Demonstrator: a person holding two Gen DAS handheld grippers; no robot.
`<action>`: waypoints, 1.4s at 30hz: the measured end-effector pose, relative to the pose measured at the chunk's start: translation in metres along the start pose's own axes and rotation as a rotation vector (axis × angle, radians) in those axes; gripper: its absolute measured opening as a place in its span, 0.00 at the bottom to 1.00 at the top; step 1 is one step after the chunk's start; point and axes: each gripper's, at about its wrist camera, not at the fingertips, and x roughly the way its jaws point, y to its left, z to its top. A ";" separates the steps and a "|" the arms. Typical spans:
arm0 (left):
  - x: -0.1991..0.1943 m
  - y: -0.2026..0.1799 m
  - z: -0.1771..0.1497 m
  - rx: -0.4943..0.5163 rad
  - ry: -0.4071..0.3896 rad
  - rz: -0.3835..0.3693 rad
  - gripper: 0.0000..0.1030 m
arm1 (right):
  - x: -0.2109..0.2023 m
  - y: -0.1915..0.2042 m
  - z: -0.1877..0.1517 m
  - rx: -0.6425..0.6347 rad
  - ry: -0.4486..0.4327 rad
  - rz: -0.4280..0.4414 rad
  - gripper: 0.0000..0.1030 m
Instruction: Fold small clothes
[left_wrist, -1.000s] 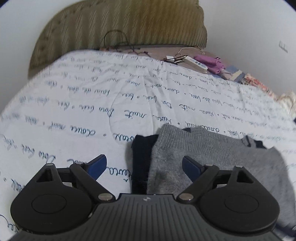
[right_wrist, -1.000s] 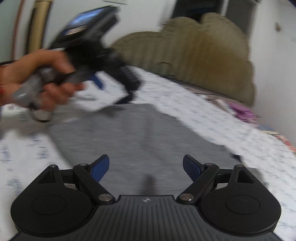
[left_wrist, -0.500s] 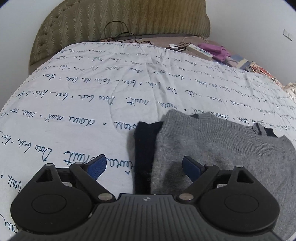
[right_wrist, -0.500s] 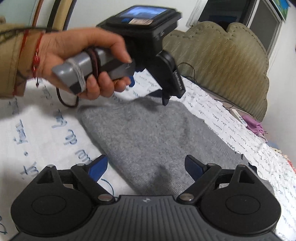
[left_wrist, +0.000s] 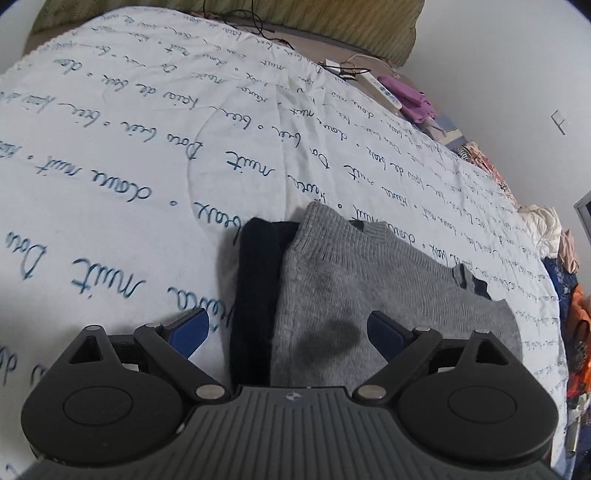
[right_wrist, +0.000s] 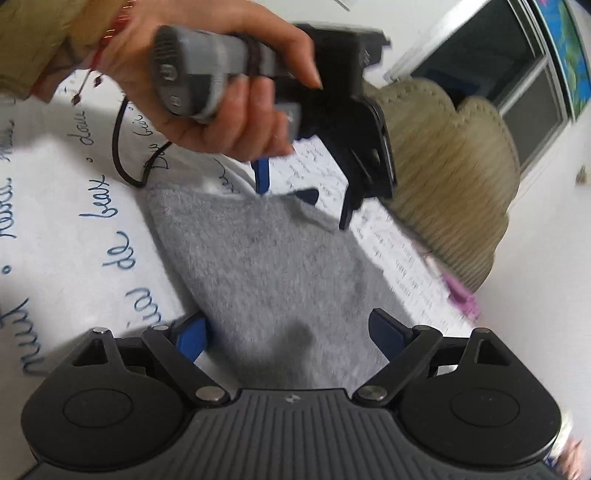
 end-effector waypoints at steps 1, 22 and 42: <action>0.004 0.000 0.002 -0.001 0.005 -0.019 0.90 | 0.002 0.003 0.002 -0.021 -0.007 -0.011 0.88; 0.025 -0.028 0.017 0.012 -0.074 0.033 0.17 | 0.026 0.025 0.009 -0.093 -0.104 0.047 0.12; -0.010 -0.205 0.000 0.245 -0.204 0.313 0.15 | -0.046 -0.085 -0.062 0.140 -0.208 -0.094 0.08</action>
